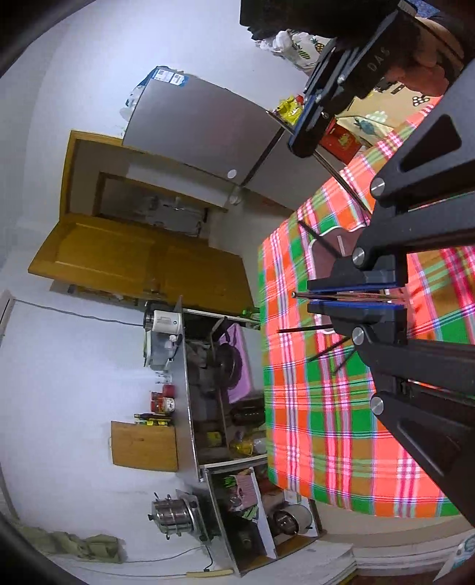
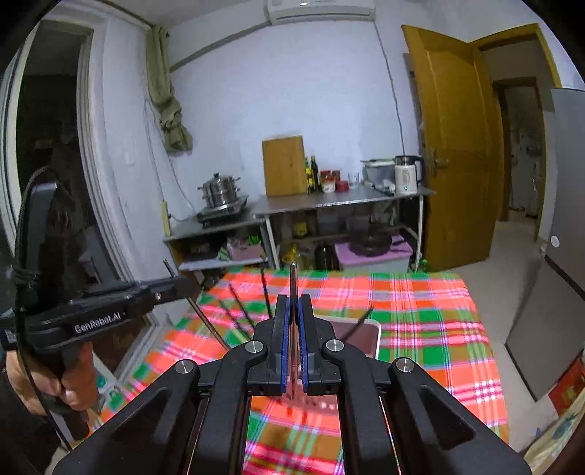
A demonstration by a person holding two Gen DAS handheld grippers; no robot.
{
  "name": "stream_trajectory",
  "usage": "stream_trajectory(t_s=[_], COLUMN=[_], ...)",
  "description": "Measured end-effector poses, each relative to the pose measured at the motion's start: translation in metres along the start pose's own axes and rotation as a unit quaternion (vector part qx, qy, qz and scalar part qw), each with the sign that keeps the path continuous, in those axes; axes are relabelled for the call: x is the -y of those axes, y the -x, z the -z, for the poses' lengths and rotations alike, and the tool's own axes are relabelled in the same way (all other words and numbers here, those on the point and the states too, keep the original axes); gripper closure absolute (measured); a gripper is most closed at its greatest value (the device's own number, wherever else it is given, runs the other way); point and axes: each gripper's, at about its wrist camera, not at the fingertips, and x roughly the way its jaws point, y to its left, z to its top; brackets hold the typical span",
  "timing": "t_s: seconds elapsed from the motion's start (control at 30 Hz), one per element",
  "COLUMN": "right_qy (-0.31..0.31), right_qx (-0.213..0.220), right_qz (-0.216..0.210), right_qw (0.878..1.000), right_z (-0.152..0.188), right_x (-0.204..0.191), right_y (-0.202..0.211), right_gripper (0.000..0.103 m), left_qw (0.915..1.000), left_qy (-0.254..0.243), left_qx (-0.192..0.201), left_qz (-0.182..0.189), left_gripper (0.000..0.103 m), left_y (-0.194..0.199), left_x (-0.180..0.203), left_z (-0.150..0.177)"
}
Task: Organize utensils
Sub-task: 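Lower both metal chopsticks into the basket and open both grippers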
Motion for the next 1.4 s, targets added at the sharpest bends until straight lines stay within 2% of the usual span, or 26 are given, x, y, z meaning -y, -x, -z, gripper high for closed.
stream_trajectory(t_s=[0.27,0.73,1.4], right_qy=[-0.026,-0.052,-0.049], right_qx=[0.019,-0.022,-0.088], right_qz=[0.009,0.009,0.002], right_qw=[0.999,0.998,0.995], right_z=[-0.014,0.012,0.052], right_x=[0.013,0.029,0.036], right_y=[-0.015,-0.070,-0.101], right_gripper=[0.098,0.098,0.098], left_qw=[1.0000,0.9993,0.9971], left_qy=[0.001,0.010,0.028], left_qx=[-0.001,-0.036,-0.070], left_qz=[-0.007,-0.006,-0.004], left_gripper=[0.099,0.099,0.099], left_y=[-0.028,-0.090,-0.113], left_x=[-0.005,-0.018,-0.035], left_z=[-0.015,0.013,0.047])
